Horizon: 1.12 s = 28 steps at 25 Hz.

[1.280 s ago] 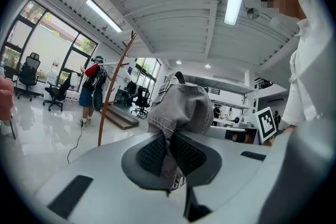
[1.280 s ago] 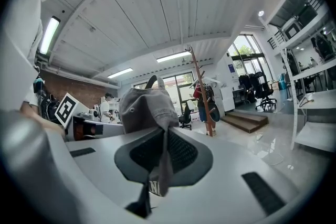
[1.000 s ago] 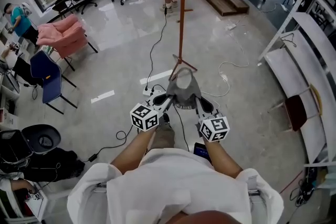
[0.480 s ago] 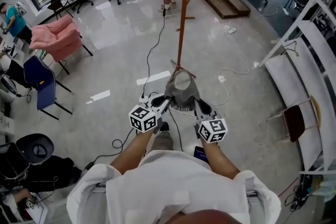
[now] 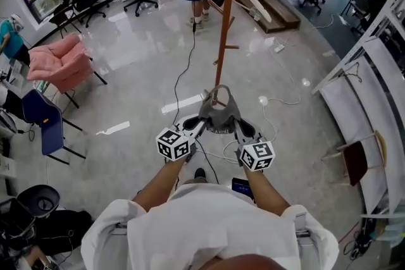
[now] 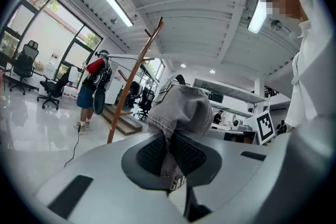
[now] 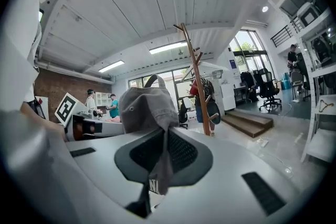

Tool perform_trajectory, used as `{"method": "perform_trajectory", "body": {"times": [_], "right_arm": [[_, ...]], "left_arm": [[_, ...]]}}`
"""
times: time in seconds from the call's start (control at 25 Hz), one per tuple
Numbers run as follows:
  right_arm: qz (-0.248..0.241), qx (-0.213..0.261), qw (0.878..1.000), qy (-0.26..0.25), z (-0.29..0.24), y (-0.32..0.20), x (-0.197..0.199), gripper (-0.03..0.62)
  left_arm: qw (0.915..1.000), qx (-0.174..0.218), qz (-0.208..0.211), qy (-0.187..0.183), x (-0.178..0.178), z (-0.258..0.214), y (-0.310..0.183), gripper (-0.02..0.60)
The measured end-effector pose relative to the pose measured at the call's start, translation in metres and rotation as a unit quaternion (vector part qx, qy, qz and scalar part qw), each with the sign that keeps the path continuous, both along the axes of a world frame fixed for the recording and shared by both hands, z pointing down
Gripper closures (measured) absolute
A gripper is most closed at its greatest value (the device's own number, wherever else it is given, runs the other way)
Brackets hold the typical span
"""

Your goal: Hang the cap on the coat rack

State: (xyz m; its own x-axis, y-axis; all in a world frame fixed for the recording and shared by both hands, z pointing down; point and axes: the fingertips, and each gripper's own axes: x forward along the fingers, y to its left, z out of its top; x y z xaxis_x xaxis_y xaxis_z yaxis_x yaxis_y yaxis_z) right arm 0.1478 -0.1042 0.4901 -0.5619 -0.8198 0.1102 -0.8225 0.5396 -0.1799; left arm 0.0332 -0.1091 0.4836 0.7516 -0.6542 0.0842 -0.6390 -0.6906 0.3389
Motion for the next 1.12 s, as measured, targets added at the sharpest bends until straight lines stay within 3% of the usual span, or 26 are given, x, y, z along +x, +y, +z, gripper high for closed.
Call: {"method": "perform_trajectory", "body": {"times": [0.24,0.6,1.12], "right_arm": [[-0.009,0.004,1.000,0.009,0.003,-0.062,-0.030,0.560],[-0.001,-0.011,1.000,0.005,0.012,-0.109,-0.055,0.560],[0.019,-0.008,1.000,0.009,0.019,-0.133,-0.069,0.560]], "left_arm": [[1.0000,0.001,-0.009,0.004,-0.031,0.002,-0.063,0.551],[0.9999,-0.006,-0.001,0.011,-0.057,0.011,-0.111,0.551],[0.9998,-0.007,0.010,0.018,-0.073,0.019,-0.141,0.551]]}}
